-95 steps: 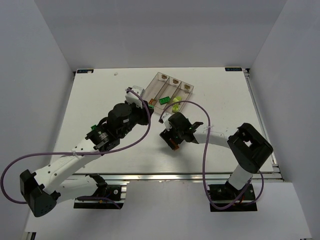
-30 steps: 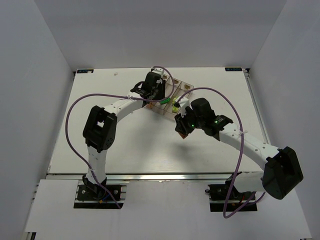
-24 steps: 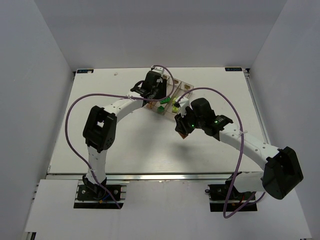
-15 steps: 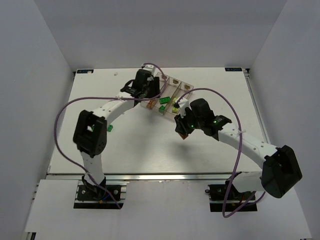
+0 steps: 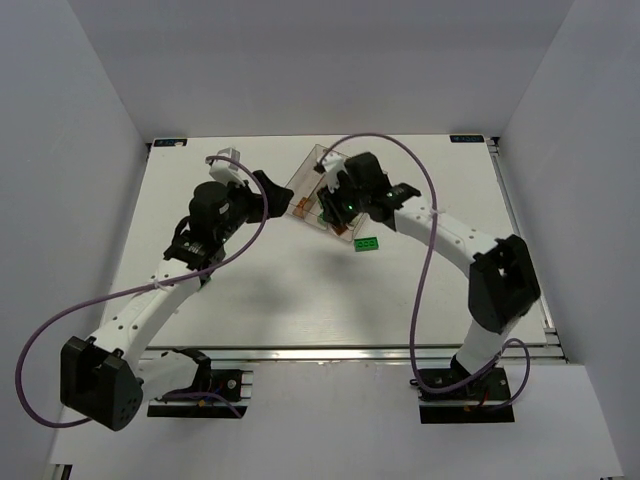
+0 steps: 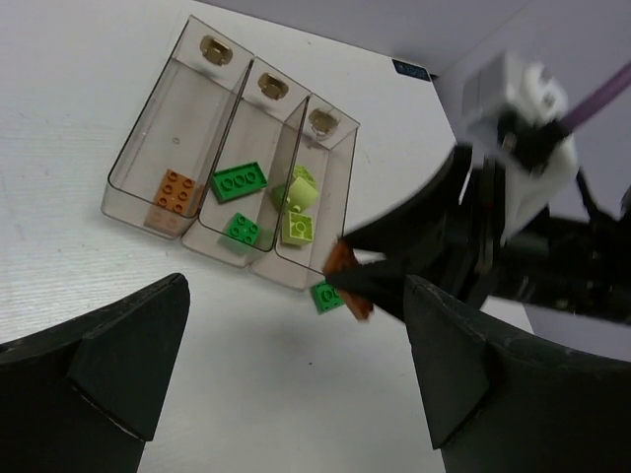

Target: Sort the legos into containers by color

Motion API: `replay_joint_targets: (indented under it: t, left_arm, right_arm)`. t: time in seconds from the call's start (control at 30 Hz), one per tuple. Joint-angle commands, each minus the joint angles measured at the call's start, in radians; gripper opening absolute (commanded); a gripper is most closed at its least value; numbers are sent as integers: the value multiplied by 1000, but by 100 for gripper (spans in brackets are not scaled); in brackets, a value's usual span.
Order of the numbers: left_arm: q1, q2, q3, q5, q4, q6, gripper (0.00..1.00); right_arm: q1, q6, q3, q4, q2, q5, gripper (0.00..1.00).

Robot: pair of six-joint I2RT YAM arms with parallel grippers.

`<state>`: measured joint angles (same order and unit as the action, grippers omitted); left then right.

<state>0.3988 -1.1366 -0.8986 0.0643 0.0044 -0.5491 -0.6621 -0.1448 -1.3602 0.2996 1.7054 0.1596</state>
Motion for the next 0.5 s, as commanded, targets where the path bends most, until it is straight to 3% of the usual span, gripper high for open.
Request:
replay_joint_targets:
  t: [0.0, 0.2, 0.33, 0.47]
  left_arm:
    - [2, 11, 29, 58, 45, -41, 98]
    - [0, 32, 40, 88, 63, -55, 98]
    - [0, 81, 58, 39, 71, -25, 98]
    - [0, 92, 61, 35, 72, -17, 98]
  right_arm:
    - [2, -53, -184, -56, 103, -14, 4]
    - [2, -88, -457, -154, 331, 12, 4]
    - [4, -113, -539, -263, 437, 20, 4]
    - [22, -82, -695, -260, 583, 8, 3]
